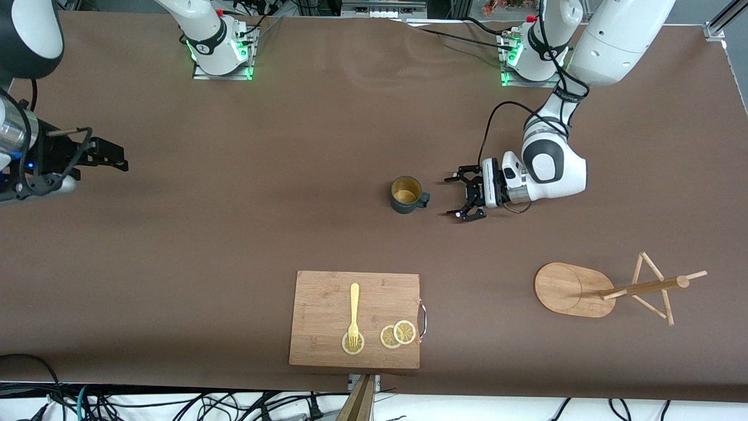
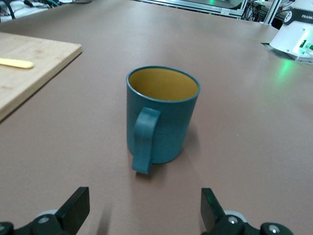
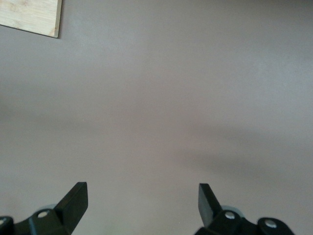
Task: Pass cup and hang on rack
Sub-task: 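Move the left gripper to the mug handle while the right gripper withdraws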
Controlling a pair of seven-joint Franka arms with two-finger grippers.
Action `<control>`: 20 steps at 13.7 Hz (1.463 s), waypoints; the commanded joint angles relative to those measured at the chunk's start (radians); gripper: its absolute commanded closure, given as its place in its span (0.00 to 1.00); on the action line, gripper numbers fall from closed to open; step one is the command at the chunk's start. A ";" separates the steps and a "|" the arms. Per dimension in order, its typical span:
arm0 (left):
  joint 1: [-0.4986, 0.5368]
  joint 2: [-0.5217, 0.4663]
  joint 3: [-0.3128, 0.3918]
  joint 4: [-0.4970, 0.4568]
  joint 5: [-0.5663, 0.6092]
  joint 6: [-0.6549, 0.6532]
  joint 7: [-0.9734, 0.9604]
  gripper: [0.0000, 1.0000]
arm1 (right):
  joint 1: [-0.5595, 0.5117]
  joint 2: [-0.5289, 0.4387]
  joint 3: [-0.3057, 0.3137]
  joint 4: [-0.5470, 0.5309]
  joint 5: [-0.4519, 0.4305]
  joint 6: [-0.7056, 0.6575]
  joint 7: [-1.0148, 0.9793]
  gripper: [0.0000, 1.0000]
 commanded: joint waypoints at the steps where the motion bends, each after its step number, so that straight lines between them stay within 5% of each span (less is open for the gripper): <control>1: 0.004 0.031 -0.006 0.054 -0.036 0.004 0.049 0.00 | -0.071 -0.168 0.059 -0.216 -0.017 0.094 0.038 0.00; 5: -0.014 0.049 -0.016 0.073 -0.037 0.004 0.072 0.00 | -0.076 -0.156 0.078 -0.145 -0.129 0.011 0.051 0.00; 11: -0.034 0.064 -0.070 0.076 -0.040 0.079 0.052 0.00 | -0.108 -0.093 0.070 -0.019 -0.053 -0.005 0.051 0.00; 20: -0.044 0.063 -0.090 0.066 -0.075 0.084 0.069 0.00 | -0.108 -0.085 0.062 -0.016 -0.031 -0.017 0.062 0.00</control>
